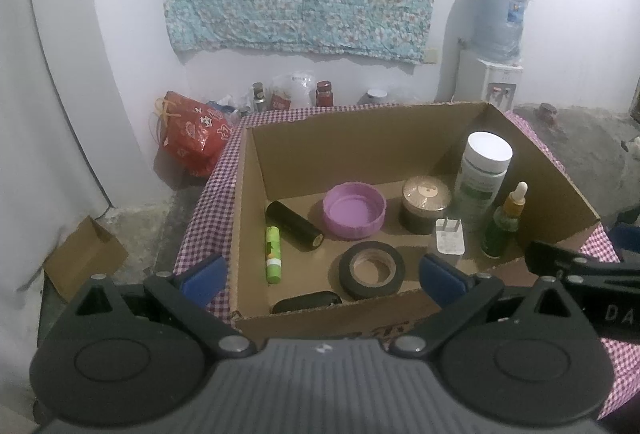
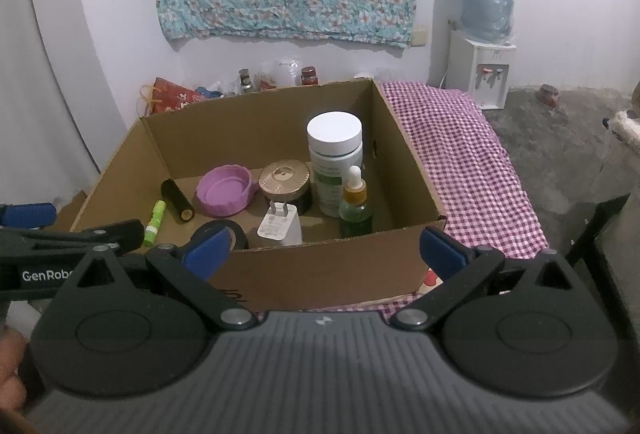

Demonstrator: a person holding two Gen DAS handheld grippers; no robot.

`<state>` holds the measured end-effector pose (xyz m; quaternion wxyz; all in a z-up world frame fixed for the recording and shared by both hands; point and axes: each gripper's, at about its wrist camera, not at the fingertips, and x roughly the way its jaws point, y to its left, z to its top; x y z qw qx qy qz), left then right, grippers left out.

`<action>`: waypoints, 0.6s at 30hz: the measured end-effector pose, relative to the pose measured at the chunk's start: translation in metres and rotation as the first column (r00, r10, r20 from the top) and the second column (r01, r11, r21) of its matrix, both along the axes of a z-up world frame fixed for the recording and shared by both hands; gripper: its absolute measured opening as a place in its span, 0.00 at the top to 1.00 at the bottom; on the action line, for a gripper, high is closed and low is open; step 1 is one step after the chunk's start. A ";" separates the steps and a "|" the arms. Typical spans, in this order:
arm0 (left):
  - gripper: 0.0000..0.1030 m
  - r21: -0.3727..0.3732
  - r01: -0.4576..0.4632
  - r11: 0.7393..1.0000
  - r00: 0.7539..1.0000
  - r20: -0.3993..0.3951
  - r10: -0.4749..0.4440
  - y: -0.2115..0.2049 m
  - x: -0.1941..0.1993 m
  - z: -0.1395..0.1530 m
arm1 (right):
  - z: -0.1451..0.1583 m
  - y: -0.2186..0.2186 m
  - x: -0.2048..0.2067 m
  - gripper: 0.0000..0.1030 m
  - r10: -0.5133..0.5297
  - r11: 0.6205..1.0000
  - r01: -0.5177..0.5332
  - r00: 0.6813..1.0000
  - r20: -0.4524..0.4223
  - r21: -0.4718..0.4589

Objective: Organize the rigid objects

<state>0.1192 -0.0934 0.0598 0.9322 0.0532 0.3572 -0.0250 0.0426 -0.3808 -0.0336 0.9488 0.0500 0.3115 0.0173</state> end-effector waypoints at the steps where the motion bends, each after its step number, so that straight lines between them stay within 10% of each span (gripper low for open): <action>1: 0.00 -0.002 0.001 1.000 1.000 -0.003 -0.002 0.000 0.000 0.000 | 0.000 0.000 0.000 0.01 0.000 1.000 0.000 1.000 0.002 -0.004; 18: 0.01 -0.005 0.002 1.000 1.000 -0.015 -0.002 0.002 -0.003 -0.001 | 0.001 0.006 -0.007 0.01 0.001 0.999 -0.001 1.000 0.017 -0.039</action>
